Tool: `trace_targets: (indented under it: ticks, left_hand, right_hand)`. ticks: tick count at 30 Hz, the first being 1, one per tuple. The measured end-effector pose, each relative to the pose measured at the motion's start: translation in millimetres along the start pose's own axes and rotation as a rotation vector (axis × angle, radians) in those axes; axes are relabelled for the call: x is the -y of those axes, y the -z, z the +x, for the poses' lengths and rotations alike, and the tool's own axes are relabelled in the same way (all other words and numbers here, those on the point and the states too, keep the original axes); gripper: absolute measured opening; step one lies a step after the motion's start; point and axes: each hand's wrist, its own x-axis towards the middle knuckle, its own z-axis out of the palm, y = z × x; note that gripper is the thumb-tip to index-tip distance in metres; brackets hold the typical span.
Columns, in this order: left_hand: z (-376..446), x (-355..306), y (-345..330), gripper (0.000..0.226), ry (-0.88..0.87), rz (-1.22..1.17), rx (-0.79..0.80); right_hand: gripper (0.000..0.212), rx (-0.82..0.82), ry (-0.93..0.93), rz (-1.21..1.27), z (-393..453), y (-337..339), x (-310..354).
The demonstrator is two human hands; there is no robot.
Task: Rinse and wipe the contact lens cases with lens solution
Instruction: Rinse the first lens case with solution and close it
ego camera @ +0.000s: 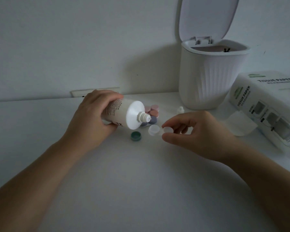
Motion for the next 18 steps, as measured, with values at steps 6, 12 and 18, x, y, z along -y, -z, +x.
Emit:
trace_targets:
  ticks: [6,12,18]
  left_hand:
    - [2.0,0.2,0.0,0.071,-0.058,0.031,0.024]
    - [3.0,-3.5,0.6,0.071,-0.092,0.055,0.029]
    - [3.5,-5.7,0.5,0.068,-0.129,0.096,0.012]
  right_hand:
    - [0.013,0.001,0.017,-0.017,-0.8,-0.7,1.2]
    - [0.016,0.009,0.027,-0.024,-0.4,-0.5,1.8]
    - [0.012,0.016,0.042,-0.02,-0.4,-0.7,1.7]
